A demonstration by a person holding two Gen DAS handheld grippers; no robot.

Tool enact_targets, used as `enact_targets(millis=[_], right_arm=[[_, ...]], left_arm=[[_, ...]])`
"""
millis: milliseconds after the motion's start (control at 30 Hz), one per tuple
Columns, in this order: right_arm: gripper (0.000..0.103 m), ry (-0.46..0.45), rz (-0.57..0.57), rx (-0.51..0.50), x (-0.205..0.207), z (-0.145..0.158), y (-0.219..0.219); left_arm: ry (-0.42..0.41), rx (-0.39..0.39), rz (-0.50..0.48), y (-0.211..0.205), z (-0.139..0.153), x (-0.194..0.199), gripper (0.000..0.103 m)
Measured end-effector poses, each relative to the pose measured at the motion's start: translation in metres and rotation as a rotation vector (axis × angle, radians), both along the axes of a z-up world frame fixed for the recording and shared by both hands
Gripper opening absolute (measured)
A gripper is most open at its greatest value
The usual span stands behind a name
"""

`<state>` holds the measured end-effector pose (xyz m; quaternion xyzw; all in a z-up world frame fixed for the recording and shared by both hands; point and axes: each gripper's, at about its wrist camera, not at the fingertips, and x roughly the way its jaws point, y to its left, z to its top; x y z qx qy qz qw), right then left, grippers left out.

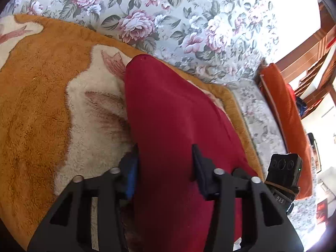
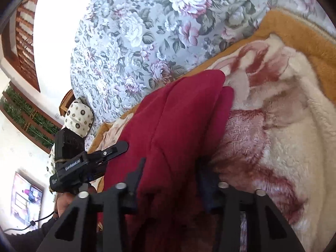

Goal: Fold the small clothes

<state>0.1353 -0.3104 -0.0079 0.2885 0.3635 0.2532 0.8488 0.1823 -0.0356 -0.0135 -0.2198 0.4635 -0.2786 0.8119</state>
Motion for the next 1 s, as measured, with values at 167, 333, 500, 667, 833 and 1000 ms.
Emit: enact_targets(millis=[167,333,500,667,833,1000], right_arm=[[0.034,-0.06,0.007,-0.016,-0.003,0.033,0.013],[0.033,-0.099,0.062,0.02,0.025,0.051,0.055],[0.042,0.002,0.046,-0.042,0.068,0.022,0.094],[0.048,0.124,-0.019,-0.022,0.067,0.007,0.088],[0.048,-0.011,-0.024,-0.229,0.012,0.05,0.1],[0.048,-0.251,0.062,-0.563,-0.047,0.078,0.165]], left_arm=[[-0.112,0.035,0.015,0.016,0.034,-0.009,0.037],[-0.15,0.066,0.069,0.065,0.066,0.011,0.038],[0.002,0.224,0.121,0.083,0.026,0.047,0.049],[-0.044,0.235,0.135,0.088,0.025,0.032,0.058],[-0.169,0.31,0.197,0.085,0.051,-0.017,0.058],[-0.332,0.265,0.172,0.066,0.072,-0.072,0.058]])
